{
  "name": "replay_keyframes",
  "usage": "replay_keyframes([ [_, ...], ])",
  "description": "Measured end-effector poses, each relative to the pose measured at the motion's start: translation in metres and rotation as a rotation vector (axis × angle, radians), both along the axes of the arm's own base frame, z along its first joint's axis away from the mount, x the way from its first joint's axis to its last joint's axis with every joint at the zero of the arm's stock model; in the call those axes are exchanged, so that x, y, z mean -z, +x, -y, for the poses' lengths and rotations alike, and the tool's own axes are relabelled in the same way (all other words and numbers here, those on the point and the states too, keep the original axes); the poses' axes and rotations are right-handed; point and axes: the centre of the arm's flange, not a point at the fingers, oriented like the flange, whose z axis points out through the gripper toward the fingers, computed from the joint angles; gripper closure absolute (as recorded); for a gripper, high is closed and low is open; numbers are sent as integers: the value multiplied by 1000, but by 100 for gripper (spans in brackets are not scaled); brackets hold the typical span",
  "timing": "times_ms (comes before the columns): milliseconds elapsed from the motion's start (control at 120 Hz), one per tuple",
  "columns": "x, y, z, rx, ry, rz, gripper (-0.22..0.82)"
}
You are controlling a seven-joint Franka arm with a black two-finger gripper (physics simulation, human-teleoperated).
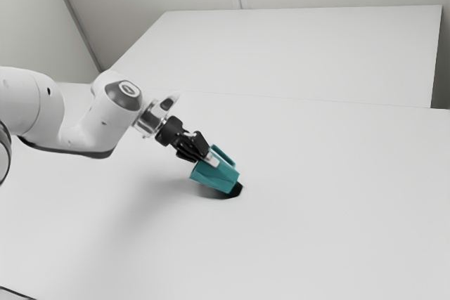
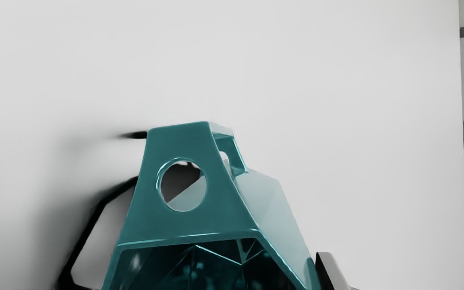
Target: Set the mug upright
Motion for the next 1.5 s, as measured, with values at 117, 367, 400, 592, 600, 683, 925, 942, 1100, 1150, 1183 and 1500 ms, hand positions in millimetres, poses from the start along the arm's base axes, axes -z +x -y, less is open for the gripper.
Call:
replay_keyframes([
  [117, -3, 1, 7, 53, 71, 14, 76],
  [367, -32, -1, 13, 257, 396, 107, 77],
  [400, -36, -1, 12, 286, 444, 120, 77],
  [592, -49, -1, 10, 380, 635, 157, 77],
  [600, -49, -1, 10, 381, 640, 157, 77],
  [683, -46, 1, 6, 388, 679, 159, 77],
  [925, -37, 8, -4, 394, 759, 175, 77],
  [942, -36, 8, -4, 395, 763, 177, 77],
  [1100, -32, 13, -4, 411, 810, 201, 77],
  [1150, -32, 14, -4, 414, 821, 210, 77],
  [1183, -32, 14, -4, 414, 827, 216, 77],
  [1500, -21, 15, -3, 403, 844, 212, 77],
])
